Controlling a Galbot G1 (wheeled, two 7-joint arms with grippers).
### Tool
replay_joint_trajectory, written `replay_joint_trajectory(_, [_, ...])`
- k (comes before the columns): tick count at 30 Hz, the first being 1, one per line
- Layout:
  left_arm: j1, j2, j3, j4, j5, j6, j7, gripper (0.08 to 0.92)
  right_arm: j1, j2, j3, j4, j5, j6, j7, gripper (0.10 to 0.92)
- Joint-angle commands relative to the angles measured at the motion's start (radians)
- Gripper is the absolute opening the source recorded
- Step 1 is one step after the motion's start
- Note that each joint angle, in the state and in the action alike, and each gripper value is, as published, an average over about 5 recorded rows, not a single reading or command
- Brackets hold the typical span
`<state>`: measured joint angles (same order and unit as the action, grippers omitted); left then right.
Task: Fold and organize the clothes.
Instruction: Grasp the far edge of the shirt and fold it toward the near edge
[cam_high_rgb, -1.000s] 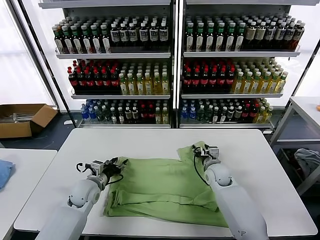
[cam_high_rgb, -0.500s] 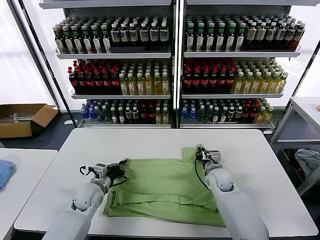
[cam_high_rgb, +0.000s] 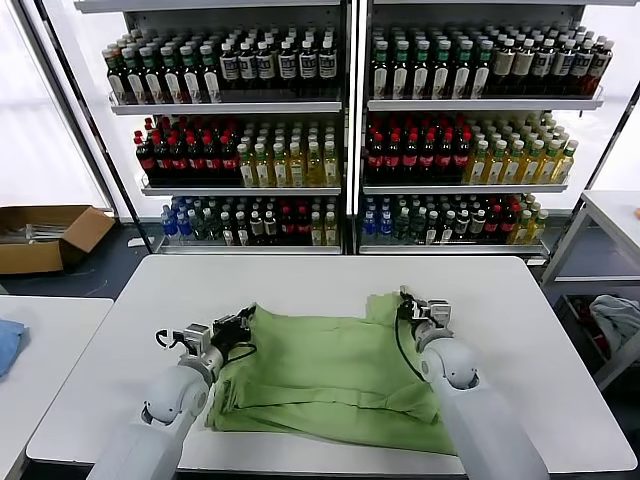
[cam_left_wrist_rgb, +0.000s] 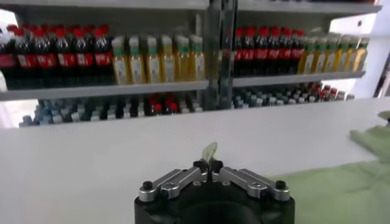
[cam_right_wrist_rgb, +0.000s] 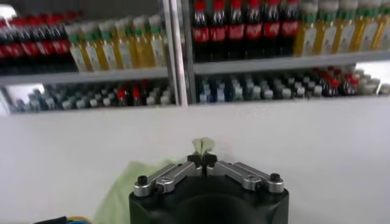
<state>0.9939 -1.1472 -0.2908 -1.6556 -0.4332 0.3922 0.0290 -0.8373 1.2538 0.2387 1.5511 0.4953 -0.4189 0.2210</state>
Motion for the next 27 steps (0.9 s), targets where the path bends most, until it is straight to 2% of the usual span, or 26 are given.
replay_joint_trajectory(1, [0.069, 0.013, -0.018, -0.103, 0.009, -0.051, 0.006, 0.089, -0.161, -0.028, 0.039, 0.289, -0.009, 0.028, 0.019, 0.116])
replay_joint_trajectory(11, [0.214, 0.049, -0.066, -0.19, 0.046, -0.051, 0.019, 0.089, -0.435, -0.031, 0.129, 0.498, -0.071, 0.012, 0.077, 0.116])
replay_joint_trajectory(18, [0.328, 0.05, -0.099, -0.219, 0.089, -0.066, 0.034, 0.089, -0.615, 0.007, 0.18, 0.525, -0.128, 0.025, 0.122, 0.116])
replay_joint_trajectory(27, [0.406, 0.067, -0.147, -0.242, 0.104, -0.081, 0.045, 0.089, -0.715, -0.005, 0.233, 0.564, -0.151, 0.02, 0.15, 0.116])
